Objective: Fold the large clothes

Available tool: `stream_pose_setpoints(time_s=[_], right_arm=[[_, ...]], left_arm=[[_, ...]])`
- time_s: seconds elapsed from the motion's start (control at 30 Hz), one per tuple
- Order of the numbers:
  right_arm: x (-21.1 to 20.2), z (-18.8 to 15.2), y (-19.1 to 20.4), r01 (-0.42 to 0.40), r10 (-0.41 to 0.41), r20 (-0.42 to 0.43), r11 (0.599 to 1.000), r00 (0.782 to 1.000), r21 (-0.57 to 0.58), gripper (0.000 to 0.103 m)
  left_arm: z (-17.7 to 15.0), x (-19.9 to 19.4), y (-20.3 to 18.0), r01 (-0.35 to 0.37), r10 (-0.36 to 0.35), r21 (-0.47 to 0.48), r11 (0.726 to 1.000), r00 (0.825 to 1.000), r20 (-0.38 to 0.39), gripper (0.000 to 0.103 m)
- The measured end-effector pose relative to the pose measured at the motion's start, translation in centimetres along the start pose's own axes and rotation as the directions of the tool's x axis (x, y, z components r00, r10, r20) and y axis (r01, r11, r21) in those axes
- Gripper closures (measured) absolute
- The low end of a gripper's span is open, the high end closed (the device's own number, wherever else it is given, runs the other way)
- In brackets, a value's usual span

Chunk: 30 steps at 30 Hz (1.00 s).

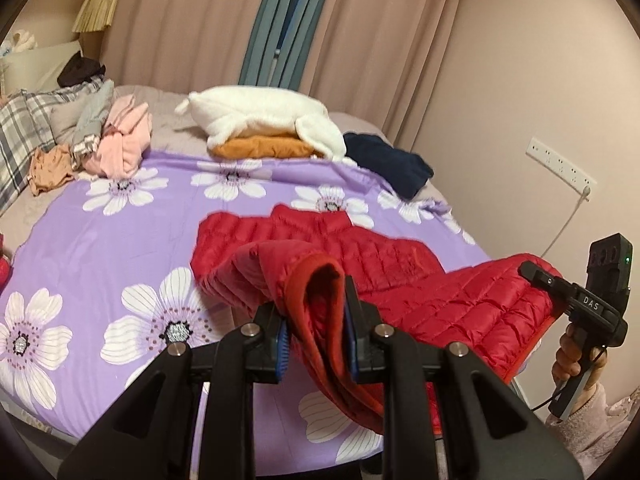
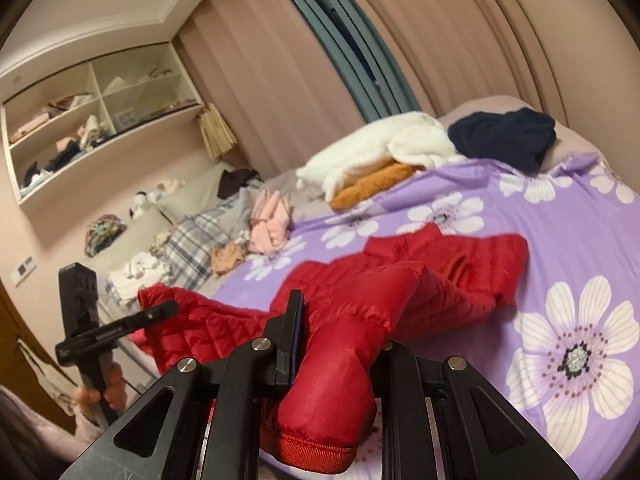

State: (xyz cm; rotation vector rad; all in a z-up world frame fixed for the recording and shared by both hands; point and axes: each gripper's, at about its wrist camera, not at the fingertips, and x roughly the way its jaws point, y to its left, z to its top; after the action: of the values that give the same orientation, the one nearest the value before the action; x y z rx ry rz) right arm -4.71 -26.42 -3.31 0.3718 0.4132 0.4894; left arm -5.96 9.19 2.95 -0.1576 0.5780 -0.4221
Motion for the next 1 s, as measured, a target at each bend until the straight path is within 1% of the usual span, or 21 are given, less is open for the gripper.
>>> stream_pose_setpoints(time_s=[0.2, 0.3, 0.37, 0.5, 0.63, 0.8, 0.9, 1.0], right_arm=[[-1.1, 0.9, 0.2, -0.045, 0.045, 0.048, 0.999, 0.998, 0.001, 0.084], [-0.8, 1.6, -0.7, -0.038, 0.036, 0.070, 0.999, 0.997, 0.029, 0.084], [-0.1, 2.0, -1.6, -0.030, 0.025, 0.069, 0.998, 0.997, 0.064, 0.084], [1.6, 2.7, -3.4, 0.003, -0.009, 0.044, 0.992, 0.999, 0.126, 0.084], [3.6, 3.7, -5.3, 0.011, -0.018, 0.032, 0.982, 0.999, 0.191, 0.084], [6.4, 5.5, -6.9, 0.034, -0.039, 0.017, 0.974, 0.999, 0.225, 0.084], [8.4, 6.5, -8.2, 0.060, -0.062, -0.001, 0.968, 0.998, 0.244, 0.083], [10.3, 7.1, -9.8, 0.088, -0.086, -0.022, 0.956, 0.996, 0.280, 0.083]], left_arm=[[1.3, -1.2, -0.5, 0.005, -0.006, 0.025, 1.000, 0.998, 0.055, 0.082], [2.4, -0.5, -0.2, -0.004, 0.002, 0.027, 1.000, 0.998, 0.068, 0.081], [3.2, 0.8, 0.2, -0.009, 0.008, 0.013, 1.000, 0.998, 0.062, 0.081], [4.7, 4.1, 1.3, -0.017, 0.018, -0.027, 0.999, 1.000, 0.024, 0.082], [6.3, 6.9, 2.0, -0.056, 0.056, -0.040, 0.998, 0.998, 0.017, 0.082], [8.4, 10.8, 3.8, -0.096, 0.095, -0.080, 0.992, 0.995, -0.010, 0.082], [9.5, 13.6, 4.8, -0.126, 0.122, -0.097, 0.987, 0.992, -0.044, 0.082], [10.4, 17.0, 5.7, -0.155, 0.146, -0.105, 0.982, 0.985, -0.094, 0.082]])
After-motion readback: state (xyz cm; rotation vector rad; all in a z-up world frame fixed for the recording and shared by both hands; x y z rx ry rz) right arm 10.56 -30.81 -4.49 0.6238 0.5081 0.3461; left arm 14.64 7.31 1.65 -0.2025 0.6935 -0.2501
